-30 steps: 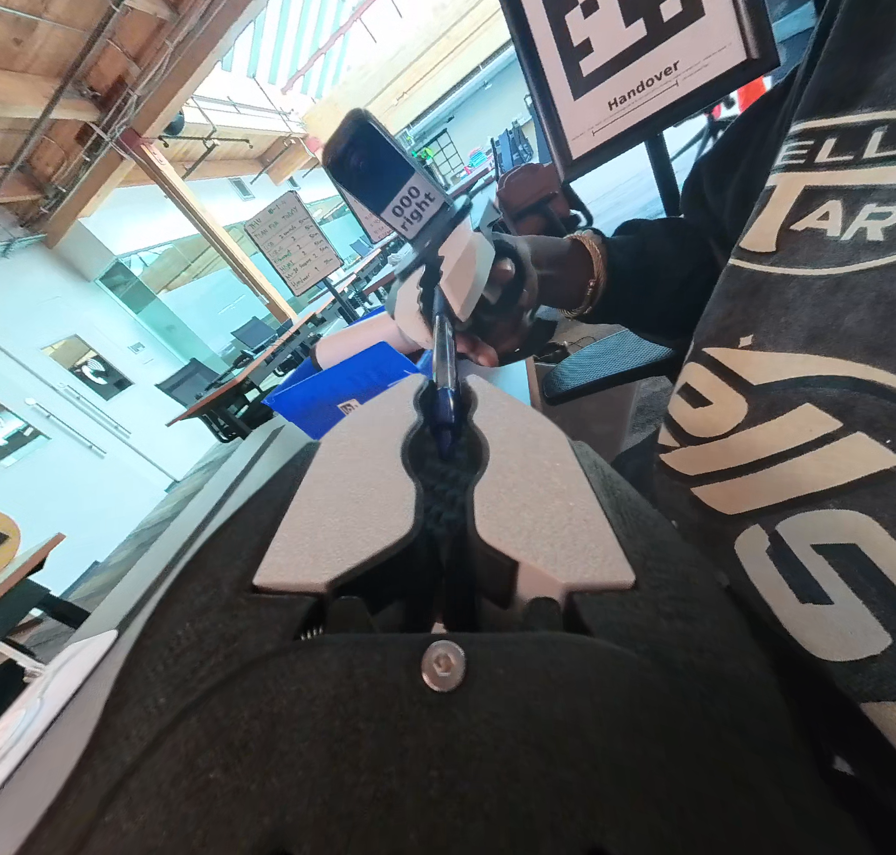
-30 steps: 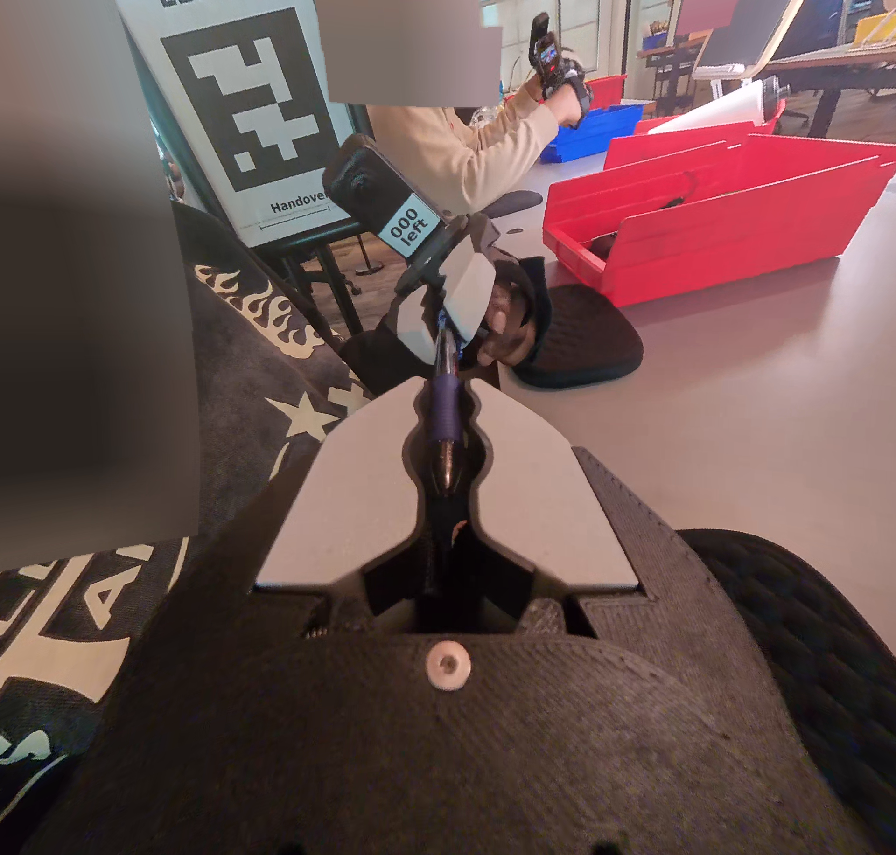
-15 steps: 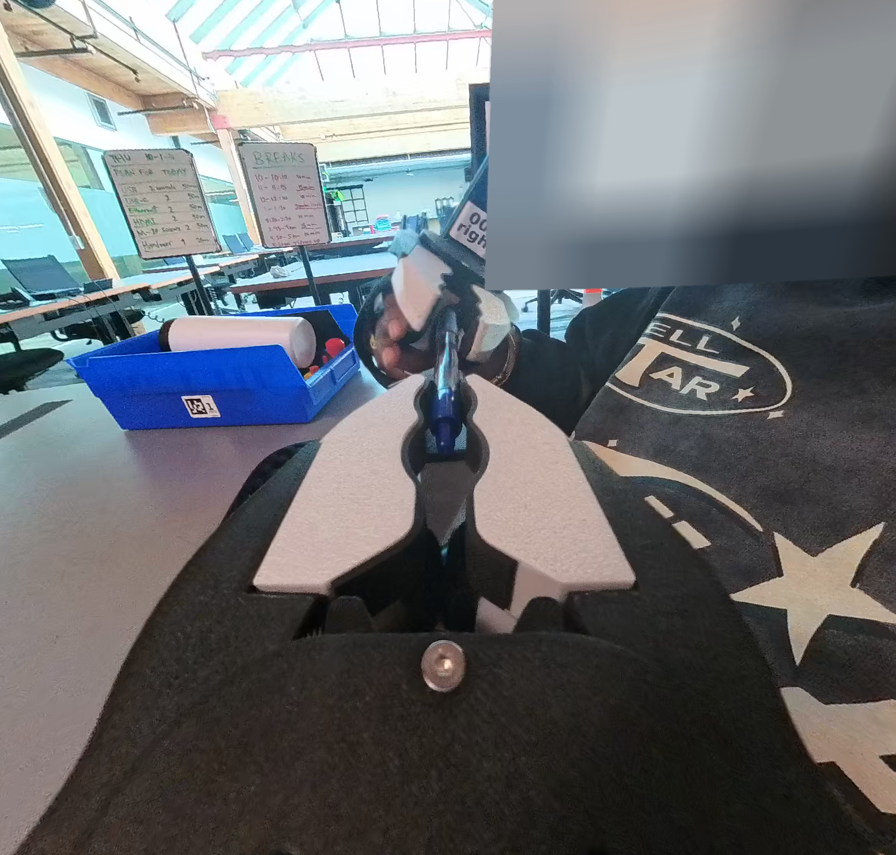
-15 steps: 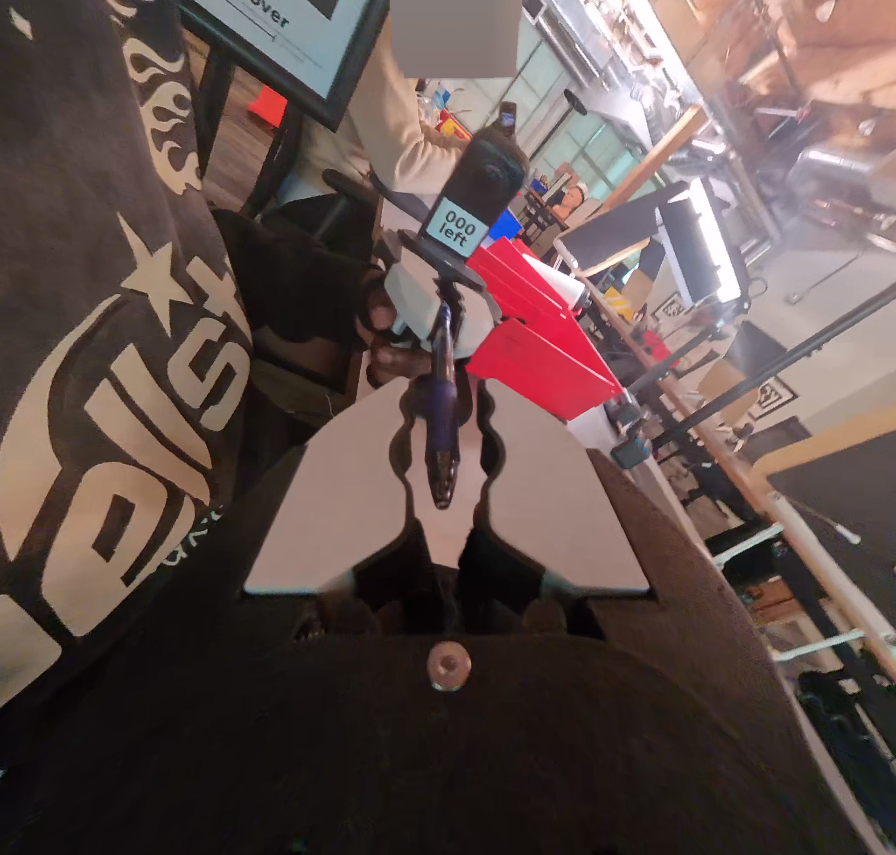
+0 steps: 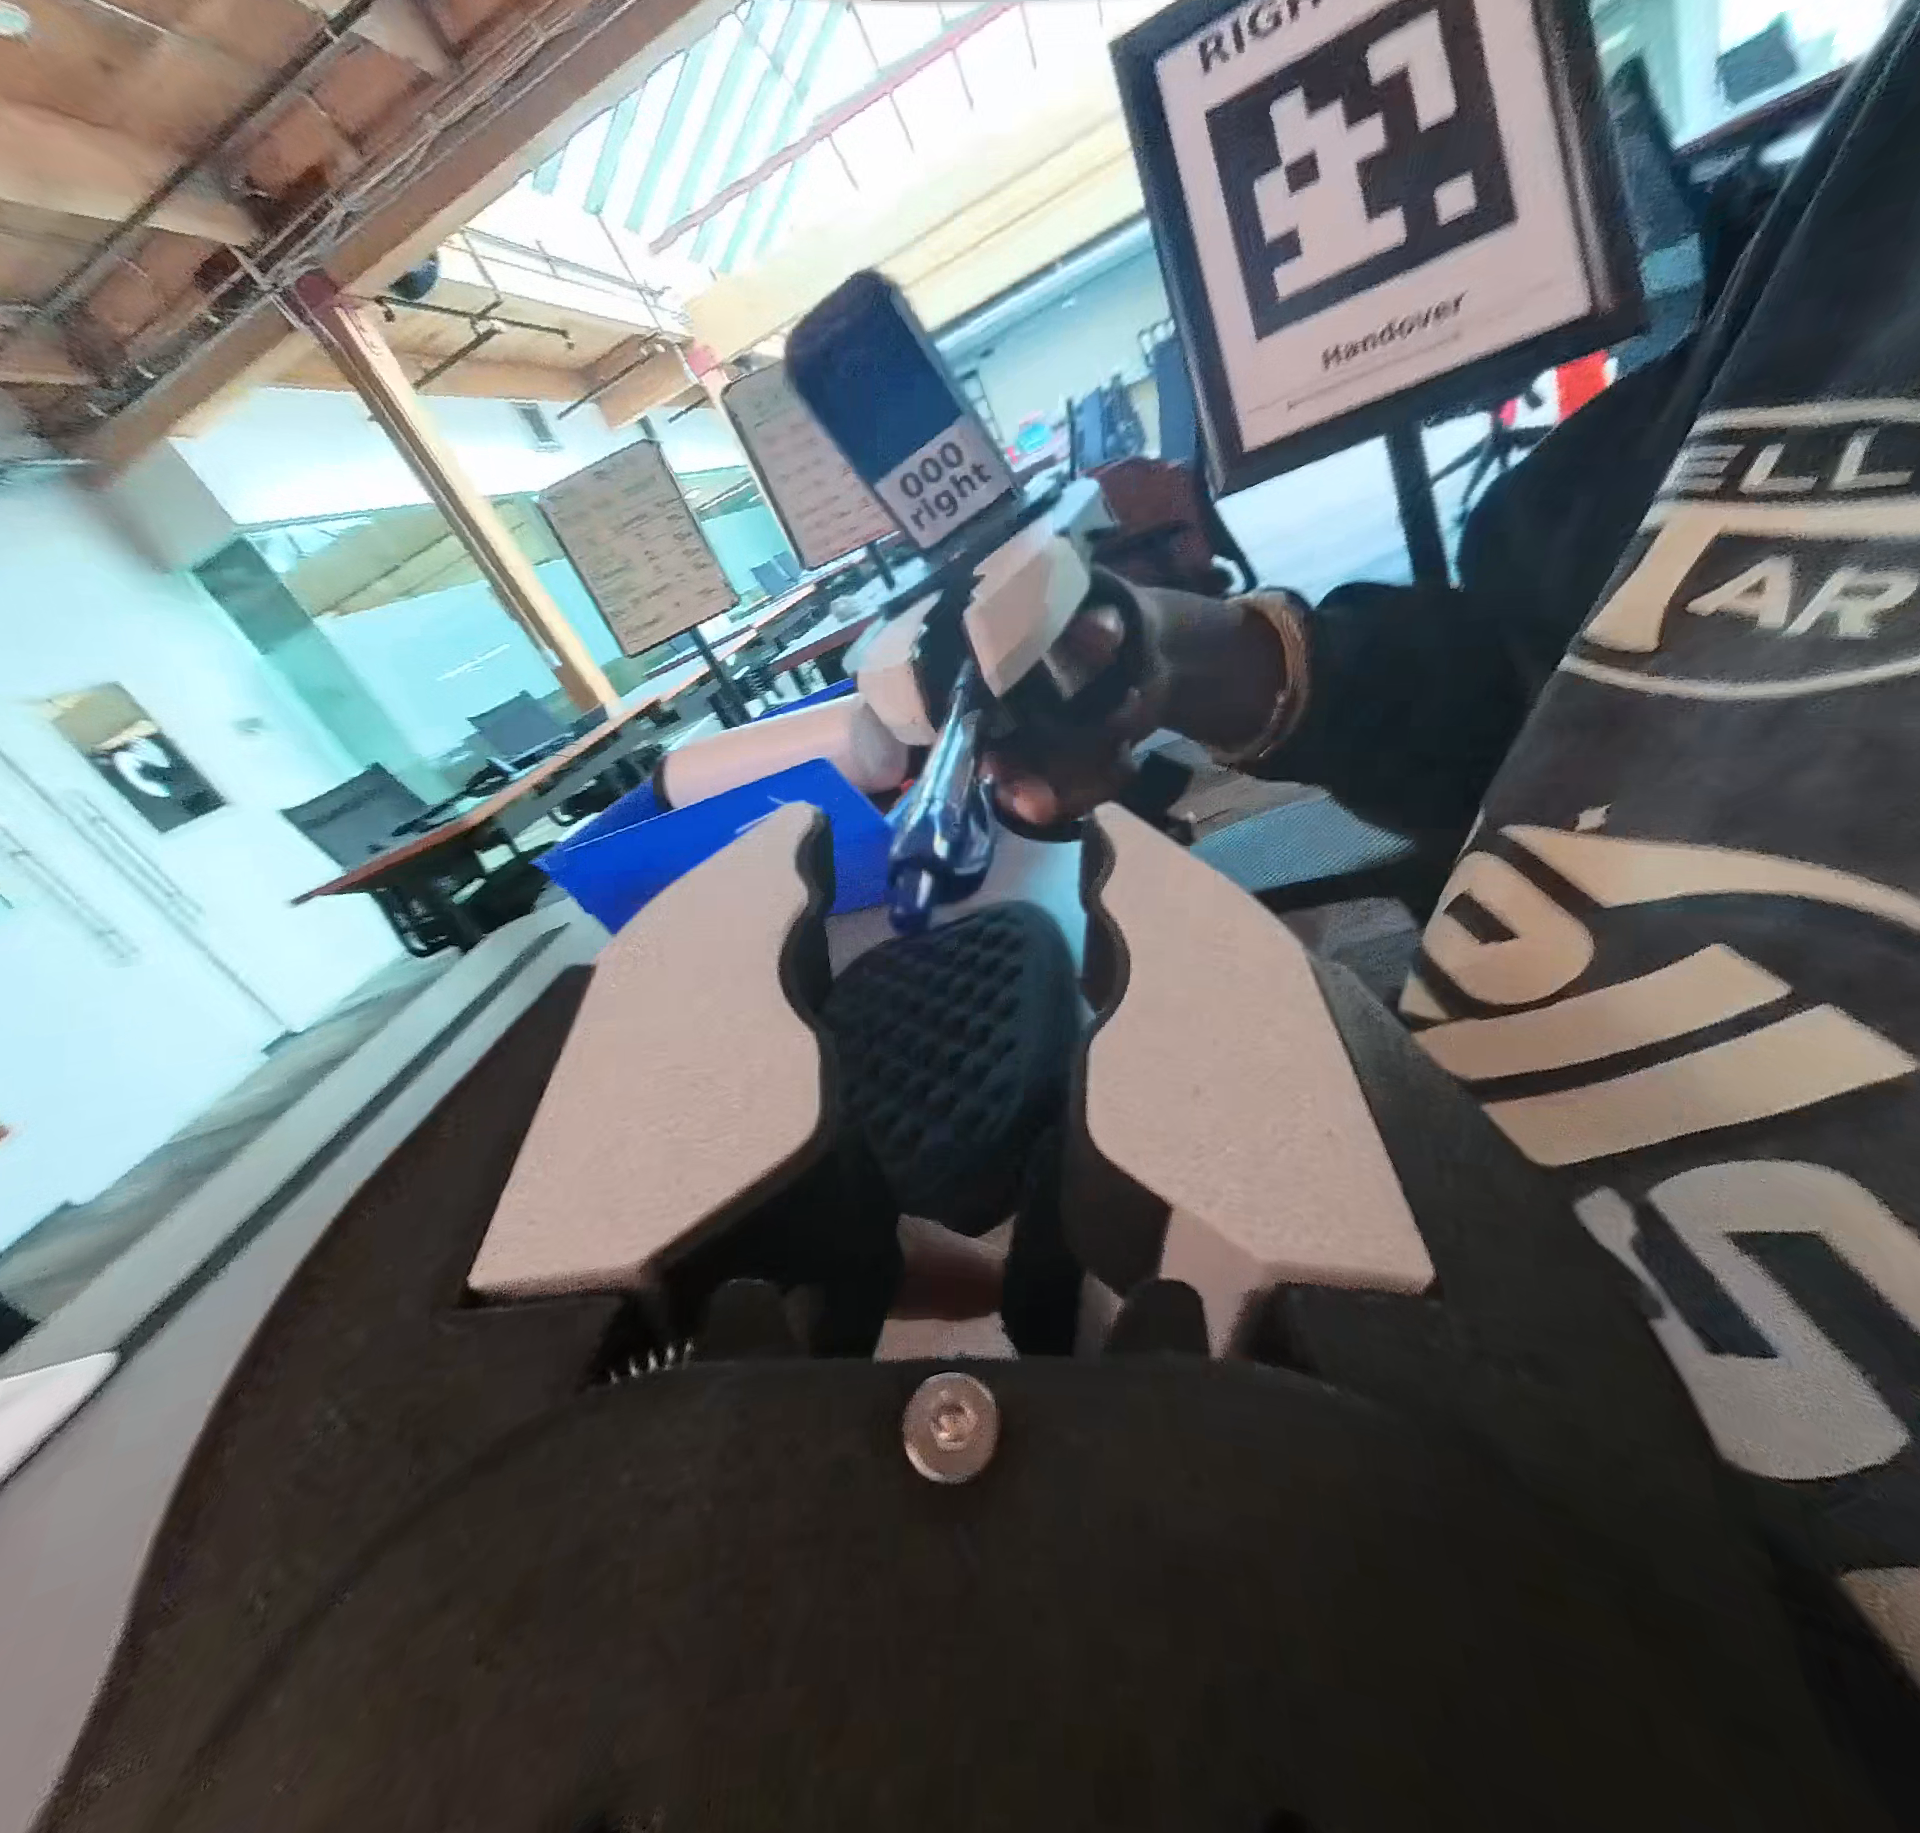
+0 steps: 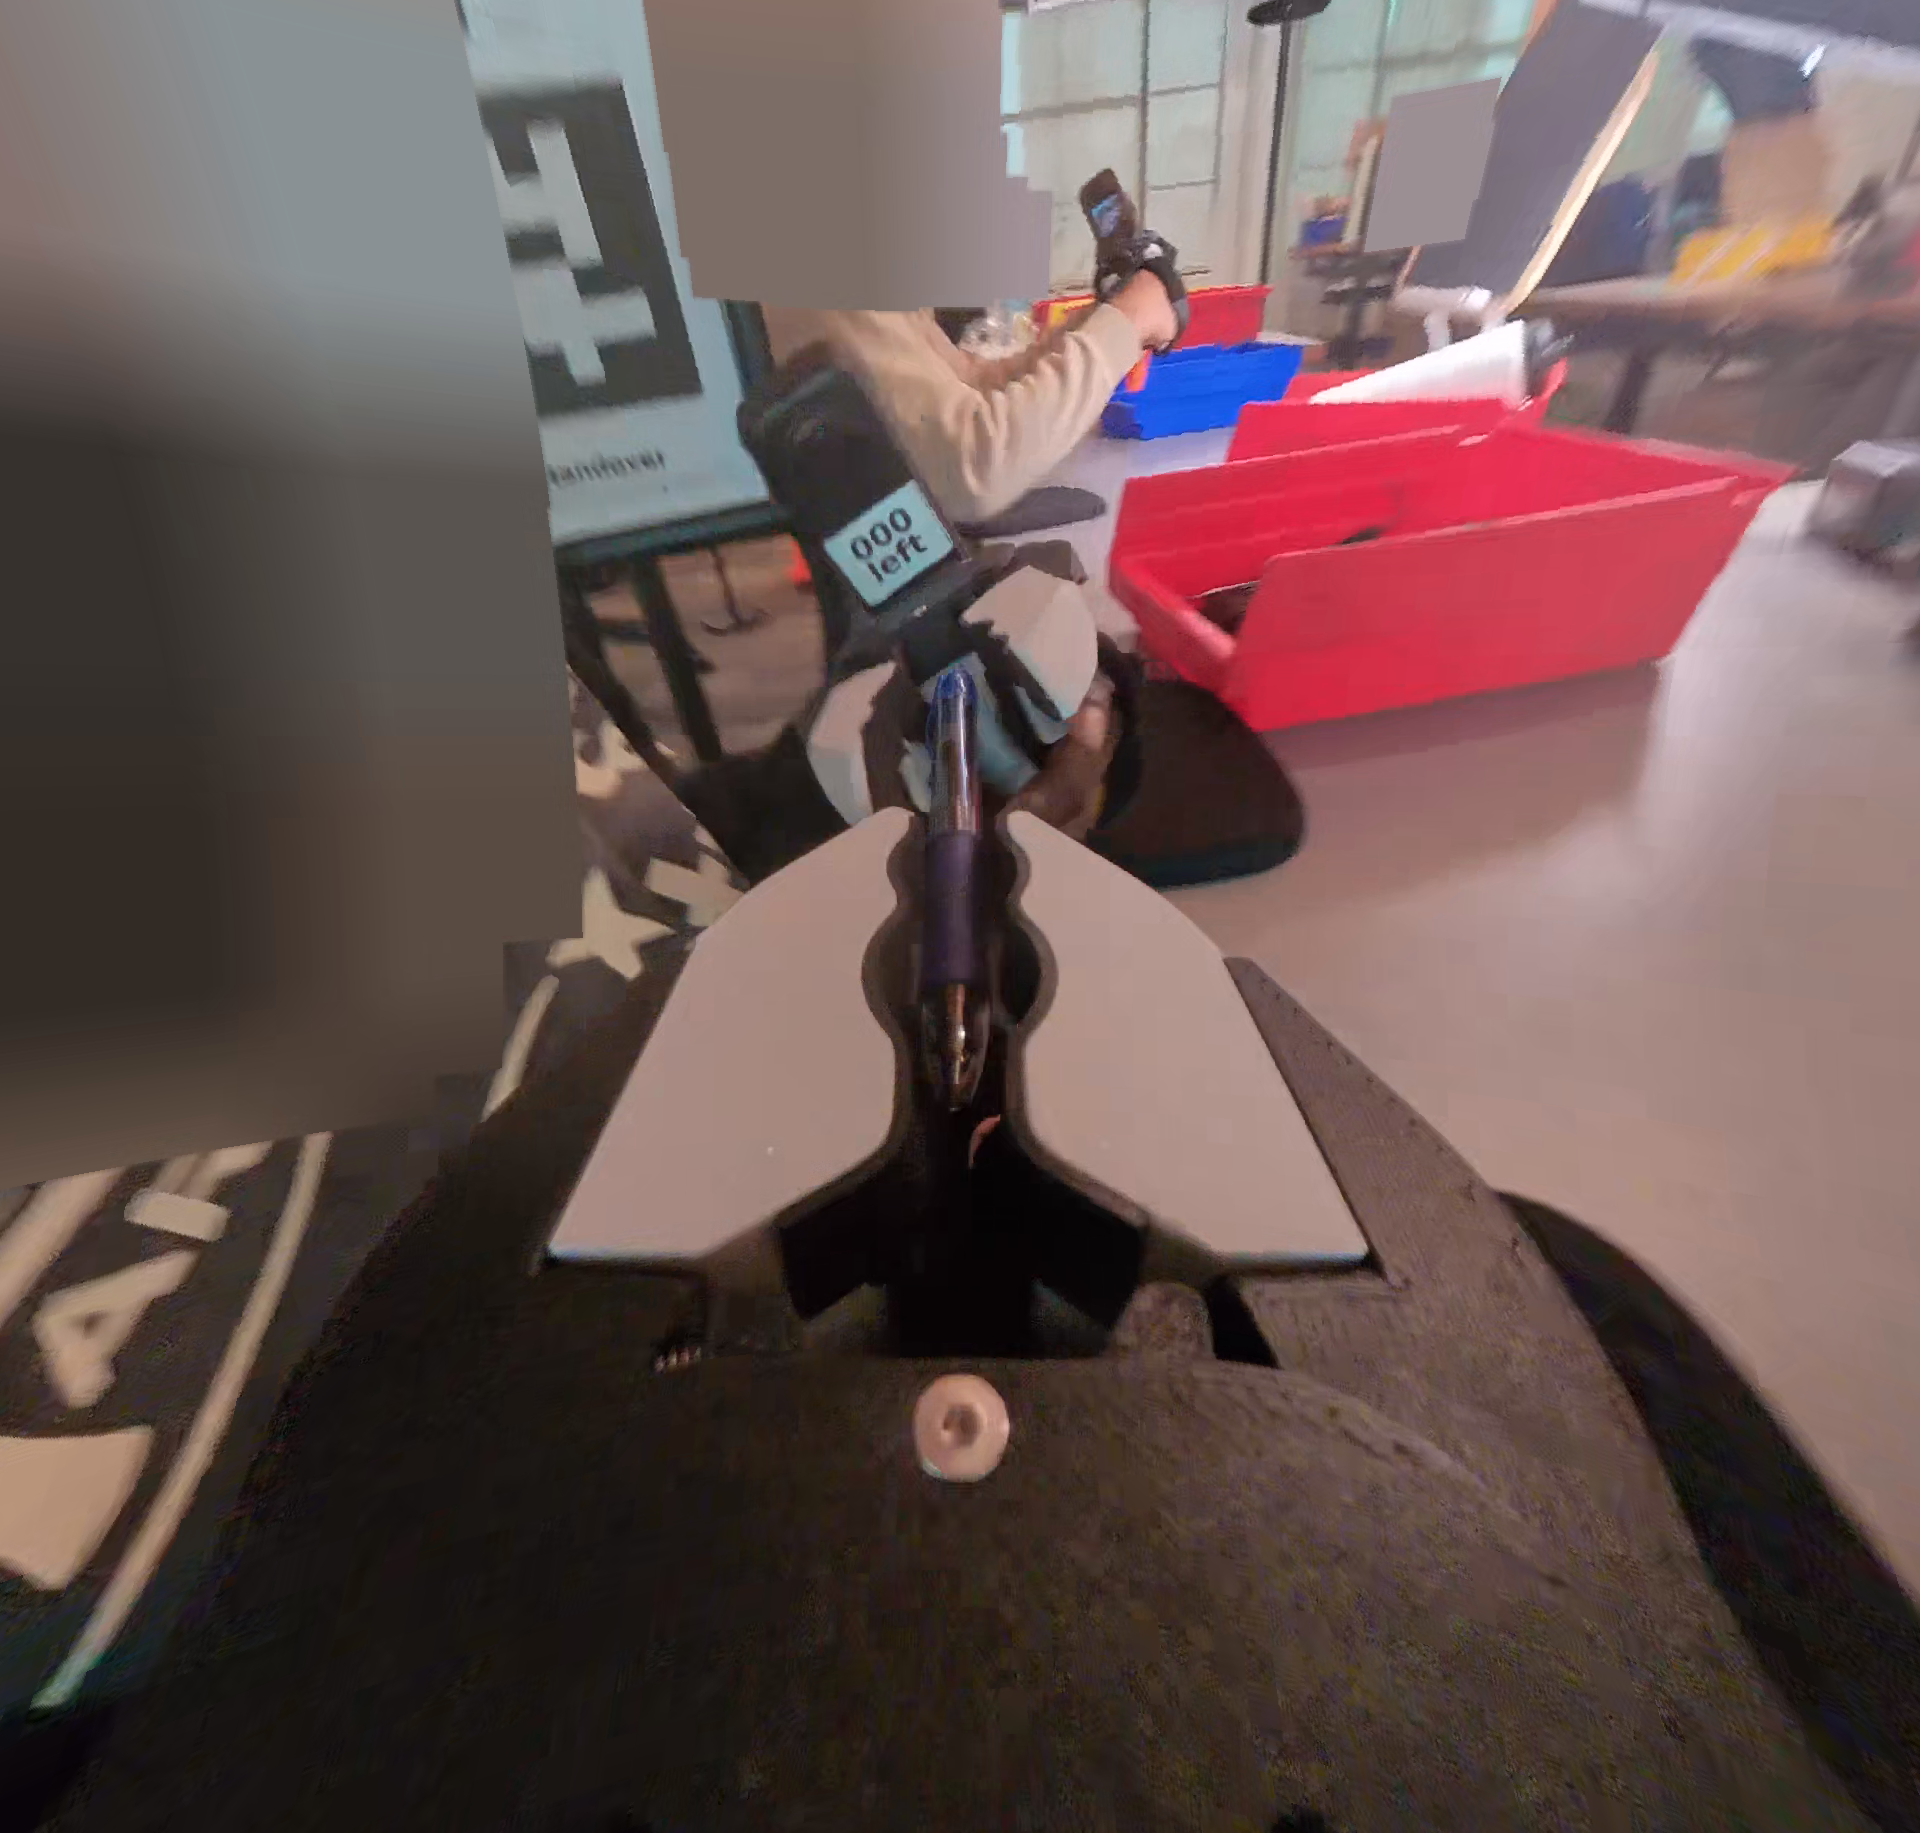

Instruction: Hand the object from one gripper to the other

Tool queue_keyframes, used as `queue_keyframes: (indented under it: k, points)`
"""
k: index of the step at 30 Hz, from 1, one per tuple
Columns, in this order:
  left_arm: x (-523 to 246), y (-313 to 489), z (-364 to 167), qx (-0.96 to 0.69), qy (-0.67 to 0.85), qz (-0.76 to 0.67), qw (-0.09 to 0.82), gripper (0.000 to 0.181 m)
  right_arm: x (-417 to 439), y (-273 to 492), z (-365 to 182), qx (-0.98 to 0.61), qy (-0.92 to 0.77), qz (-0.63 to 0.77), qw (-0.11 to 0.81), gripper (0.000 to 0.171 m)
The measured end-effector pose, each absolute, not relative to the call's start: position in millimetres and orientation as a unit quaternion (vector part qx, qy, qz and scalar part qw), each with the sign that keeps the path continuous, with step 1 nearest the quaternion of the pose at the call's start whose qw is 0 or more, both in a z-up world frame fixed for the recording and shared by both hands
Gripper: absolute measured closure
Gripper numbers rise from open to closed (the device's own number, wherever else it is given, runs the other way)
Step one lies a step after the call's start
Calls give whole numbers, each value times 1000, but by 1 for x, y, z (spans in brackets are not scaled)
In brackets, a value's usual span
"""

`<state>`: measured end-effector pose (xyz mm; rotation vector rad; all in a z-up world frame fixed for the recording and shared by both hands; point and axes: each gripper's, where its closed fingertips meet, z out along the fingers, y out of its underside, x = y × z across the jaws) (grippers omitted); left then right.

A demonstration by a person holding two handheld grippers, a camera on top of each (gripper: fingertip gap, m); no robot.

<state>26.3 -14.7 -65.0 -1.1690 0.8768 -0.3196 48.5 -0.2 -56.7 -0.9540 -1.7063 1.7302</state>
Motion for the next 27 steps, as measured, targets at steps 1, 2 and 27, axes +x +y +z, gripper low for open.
queue_keyframes:
  k: [1,2,27]
  points:
    - [26,-14,-65,-528,404,-127,736,136,48,1,-57,-365,-616,656,238,159]
    - [25,-13,-65,-522,408,-102,742,136,47,3,-58,-377,-607,664,218,159]
    - [26,-15,-62,-553,343,-292,701,165,46,-3,-72,-167,-723,429,514,126]
